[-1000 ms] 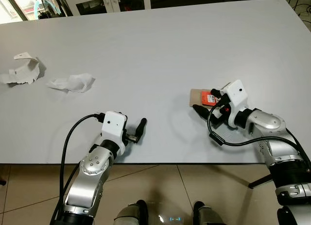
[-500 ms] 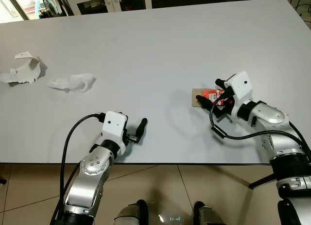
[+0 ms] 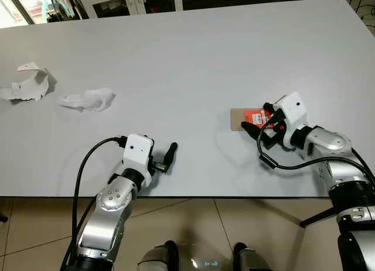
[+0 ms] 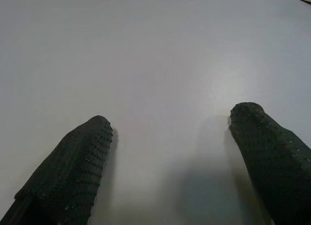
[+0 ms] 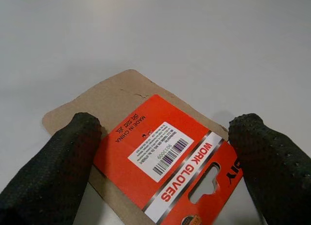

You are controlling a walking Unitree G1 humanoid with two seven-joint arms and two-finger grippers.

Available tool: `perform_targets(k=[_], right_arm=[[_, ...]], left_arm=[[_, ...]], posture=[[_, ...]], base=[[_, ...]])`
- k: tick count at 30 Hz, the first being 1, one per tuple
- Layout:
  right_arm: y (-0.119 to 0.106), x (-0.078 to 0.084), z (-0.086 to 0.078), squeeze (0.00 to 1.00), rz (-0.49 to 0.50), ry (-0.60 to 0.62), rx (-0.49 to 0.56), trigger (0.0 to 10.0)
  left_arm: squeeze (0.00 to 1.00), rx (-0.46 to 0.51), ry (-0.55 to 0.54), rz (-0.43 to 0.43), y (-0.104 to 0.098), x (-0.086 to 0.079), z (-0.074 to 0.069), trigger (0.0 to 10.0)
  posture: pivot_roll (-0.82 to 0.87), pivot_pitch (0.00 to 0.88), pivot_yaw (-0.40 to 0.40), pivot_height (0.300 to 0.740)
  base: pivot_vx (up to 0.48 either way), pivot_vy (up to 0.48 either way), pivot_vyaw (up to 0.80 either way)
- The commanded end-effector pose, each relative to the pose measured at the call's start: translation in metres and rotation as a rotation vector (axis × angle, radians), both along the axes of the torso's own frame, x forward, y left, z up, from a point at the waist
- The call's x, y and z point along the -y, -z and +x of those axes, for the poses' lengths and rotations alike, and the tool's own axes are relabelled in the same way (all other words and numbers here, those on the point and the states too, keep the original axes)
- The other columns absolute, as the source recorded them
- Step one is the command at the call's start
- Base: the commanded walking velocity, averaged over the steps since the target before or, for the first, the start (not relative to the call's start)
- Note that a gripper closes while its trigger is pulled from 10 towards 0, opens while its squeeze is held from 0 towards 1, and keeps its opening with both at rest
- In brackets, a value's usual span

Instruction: Picking trash to rubbish bin

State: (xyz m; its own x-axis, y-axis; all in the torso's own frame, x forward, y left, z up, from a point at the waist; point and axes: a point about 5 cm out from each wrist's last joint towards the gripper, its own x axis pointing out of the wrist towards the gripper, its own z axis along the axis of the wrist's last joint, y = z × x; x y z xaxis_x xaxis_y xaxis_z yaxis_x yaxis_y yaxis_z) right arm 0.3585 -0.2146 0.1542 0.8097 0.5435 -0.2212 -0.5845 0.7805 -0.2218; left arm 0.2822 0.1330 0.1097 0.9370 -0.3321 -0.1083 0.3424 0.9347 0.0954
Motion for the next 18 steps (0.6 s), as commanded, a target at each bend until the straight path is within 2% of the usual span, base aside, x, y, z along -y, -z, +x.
perform_targets(k=[1, 3, 4, 5, 6, 7, 8, 18], right_arm=[[0.018, -0.001, -0.005, 0.0, 0.019, -0.017, -0.083, 10.0], [0.023, -0.002, -0.006, 0.0, 0.032, -0.02, -0.099, 10.0], [0.025, -0.004, -0.007, 0.0, 0.041, -0.022, -0.104, 8.4], [0.027, -0.005, -0.007, 0.0, 0.051, -0.025, -0.108, 3.8], [0.028, -0.006, -0.007, 0.0, 0.058, -0.028, -0.11, 3.8], [0.029, -0.007, -0.008, 0.0, 0.061, -0.031, -0.111, 1.5], [0.03, -0.009, -0.008, 0.0, 0.065, -0.036, -0.111, 0.0], [0.037, -0.016, -0.012, 0.0, 0.098, -0.053, -0.116, 0.0]], left_arm=[[0.0, -0.062, -0.006, 0.028, 0.013, -0.004, -0.006, 10.0], [0.0, -0.062, -0.005, 0.029, 0.012, -0.005, -0.006, 10.0], [0.0, -0.062, -0.005, 0.029, 0.012, -0.005, -0.006, 10.0], [0.0, -0.062, -0.005, 0.03, 0.012, -0.005, -0.006, 10.0], [0.0, -0.062, -0.005, 0.03, 0.012, -0.005, -0.006, 10.0], [0.0, -0.062, -0.005, 0.03, 0.012, -0.005, -0.006, 10.0], [0.0, -0.062, -0.005, 0.03, 0.012, -0.006, -0.006, 10.0], [0.0, -0.066, -0.002, 0.031, 0.013, -0.005, -0.006, 10.0]], posture=[[0.07, 0.234, 0.121, 0.74], [0.08, 0.239, 0.125, 0.74], [0.08, 0.239, 0.125, 0.74], [0.08, 0.239, 0.125, 0.74], [0.08, 0.24, 0.126, 0.74], [0.08, 0.24, 0.126, 0.74], [0.08, 0.239, 0.127, 0.74], [0.08, 0.239, 0.127, 0.74]], base=[[0.0, 0.0, 0.0], [0.0, 0.0, 0.0], [0.0, 0.0, 0.0], [0.0, 0.0, 0.0], [0.0, 0.0, 0.0], [0.0, 0.0, 0.0], [0.0, 0.0, 0.0], [0.0, 0.0, 0.0]])
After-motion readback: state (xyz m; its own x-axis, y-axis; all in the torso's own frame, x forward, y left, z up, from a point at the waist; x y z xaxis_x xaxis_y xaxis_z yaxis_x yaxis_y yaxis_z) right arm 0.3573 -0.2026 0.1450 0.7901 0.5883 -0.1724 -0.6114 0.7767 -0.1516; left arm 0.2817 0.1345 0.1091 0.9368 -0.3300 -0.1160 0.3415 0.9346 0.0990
